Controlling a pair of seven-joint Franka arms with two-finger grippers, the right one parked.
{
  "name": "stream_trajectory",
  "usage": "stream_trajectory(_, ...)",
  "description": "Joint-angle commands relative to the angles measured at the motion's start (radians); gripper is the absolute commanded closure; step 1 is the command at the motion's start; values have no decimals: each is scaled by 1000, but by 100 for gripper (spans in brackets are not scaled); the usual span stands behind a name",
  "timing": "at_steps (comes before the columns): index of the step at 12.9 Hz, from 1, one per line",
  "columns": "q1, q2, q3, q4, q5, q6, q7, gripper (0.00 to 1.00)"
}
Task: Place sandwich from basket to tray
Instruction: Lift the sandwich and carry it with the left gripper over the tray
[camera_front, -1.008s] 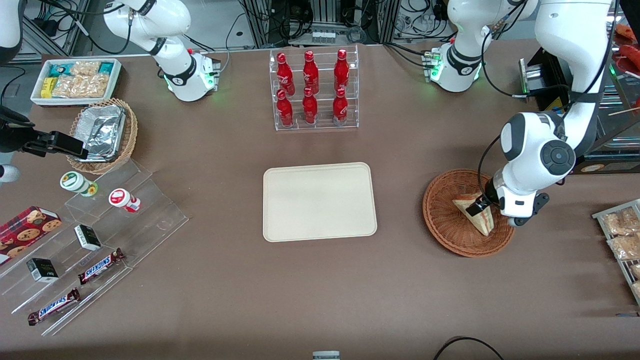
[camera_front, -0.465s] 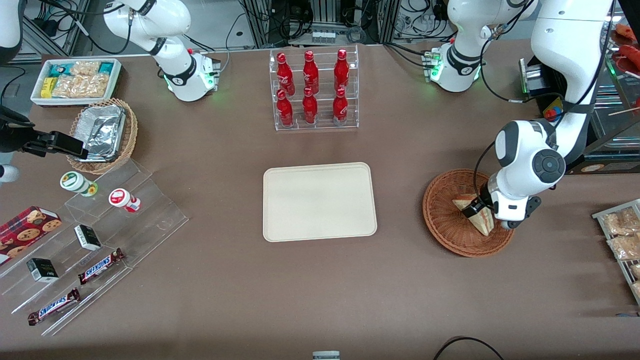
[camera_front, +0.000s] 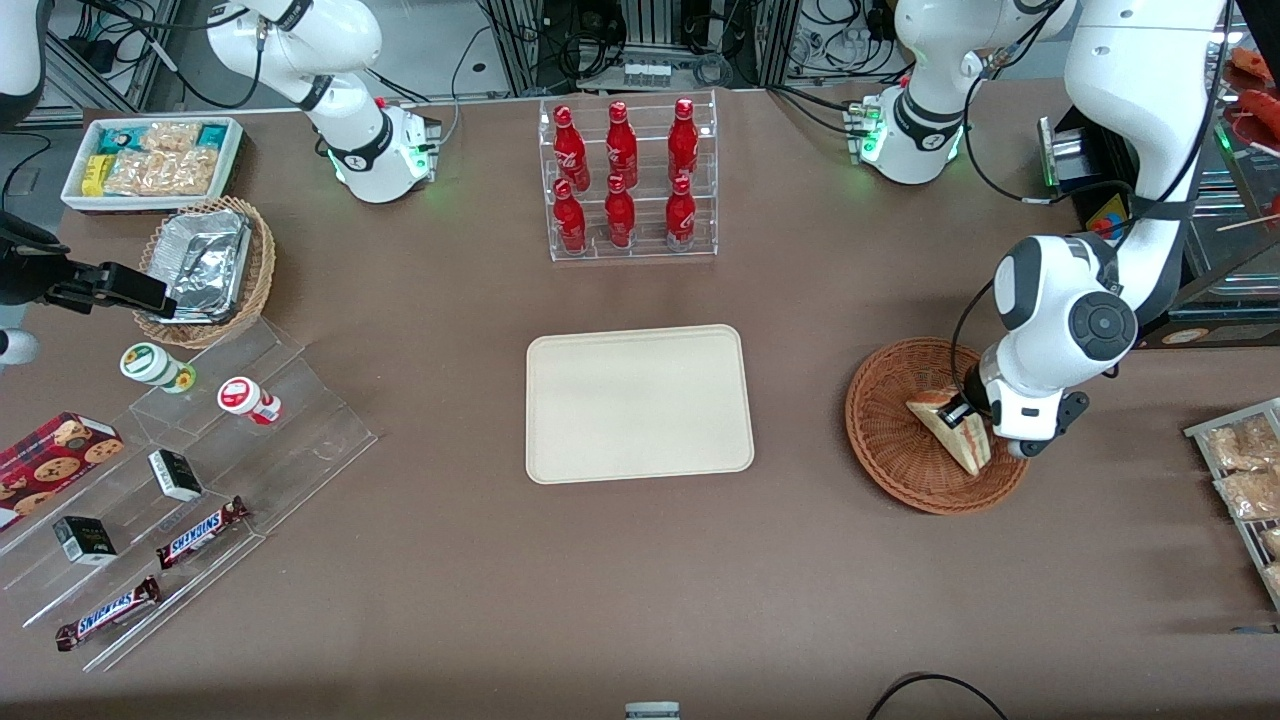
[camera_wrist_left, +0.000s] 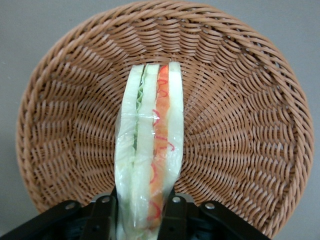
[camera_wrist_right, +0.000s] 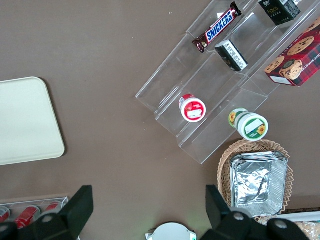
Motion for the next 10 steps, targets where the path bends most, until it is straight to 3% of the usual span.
stream_trajectory(1, -45, -42, -16, 62, 48, -141, -3, 100)
stream_trajectory(7, -219, 64, -74, 319, -15, -353, 50, 100)
stream_trajectory(10, -341, 121, -74, 387, -61, -362, 27, 100)
